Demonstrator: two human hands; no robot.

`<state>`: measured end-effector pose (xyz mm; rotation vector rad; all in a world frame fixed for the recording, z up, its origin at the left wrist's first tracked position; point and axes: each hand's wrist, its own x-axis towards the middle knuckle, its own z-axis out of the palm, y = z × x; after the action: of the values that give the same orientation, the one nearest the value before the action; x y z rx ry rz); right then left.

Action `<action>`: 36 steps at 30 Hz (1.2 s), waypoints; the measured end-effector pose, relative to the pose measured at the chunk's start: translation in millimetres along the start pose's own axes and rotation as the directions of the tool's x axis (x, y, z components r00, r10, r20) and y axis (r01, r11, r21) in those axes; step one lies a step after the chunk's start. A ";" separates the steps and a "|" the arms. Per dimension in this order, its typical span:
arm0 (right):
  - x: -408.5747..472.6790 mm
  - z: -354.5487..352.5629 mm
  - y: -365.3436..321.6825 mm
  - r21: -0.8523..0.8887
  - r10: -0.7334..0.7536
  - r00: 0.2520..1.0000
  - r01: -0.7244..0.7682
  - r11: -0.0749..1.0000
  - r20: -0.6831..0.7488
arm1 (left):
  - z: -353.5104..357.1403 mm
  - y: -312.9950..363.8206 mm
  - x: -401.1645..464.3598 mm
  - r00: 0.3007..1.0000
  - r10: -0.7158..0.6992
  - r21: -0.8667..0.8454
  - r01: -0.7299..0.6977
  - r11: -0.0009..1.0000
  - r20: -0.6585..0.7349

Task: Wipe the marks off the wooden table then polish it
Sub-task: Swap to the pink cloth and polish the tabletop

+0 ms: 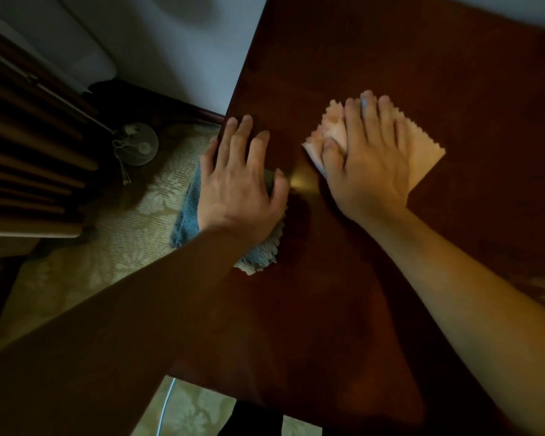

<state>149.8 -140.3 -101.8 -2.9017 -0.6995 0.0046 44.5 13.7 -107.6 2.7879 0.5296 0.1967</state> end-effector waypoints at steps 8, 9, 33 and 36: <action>11.4 -3.9 5.7 0.011 -0.059 0.998 0.059 0.998 0.033 | -1.1 0.4 -0.5 1.000 0.000 -0.007 0.000 1.000 -0.006; 15.5 -4.6 7.2 0.011 -0.060 0.997 0.060 0.998 0.047 | -1.0 0.3 -0.7 1.000 0.000 -0.007 0.000 1.000 -0.004; -2.2 -0.9 4.4 -0.003 -0.062 0.998 0.062 0.998 0.023 | -2.9 -1.0 -0.6 1.000 -0.006 0.010 0.006 1.000 0.020; 0.6 0.0 4.6 -0.004 -0.056 0.998 0.056 0.998 0.009 | -1.3 -0.7 0.1 1.000 -0.008 0.004 0.007 1.000 0.017</action>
<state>152.5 -144.0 -102.5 -2.8867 -0.7829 0.0099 44.1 14.7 -106.6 2.7884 0.5368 0.1705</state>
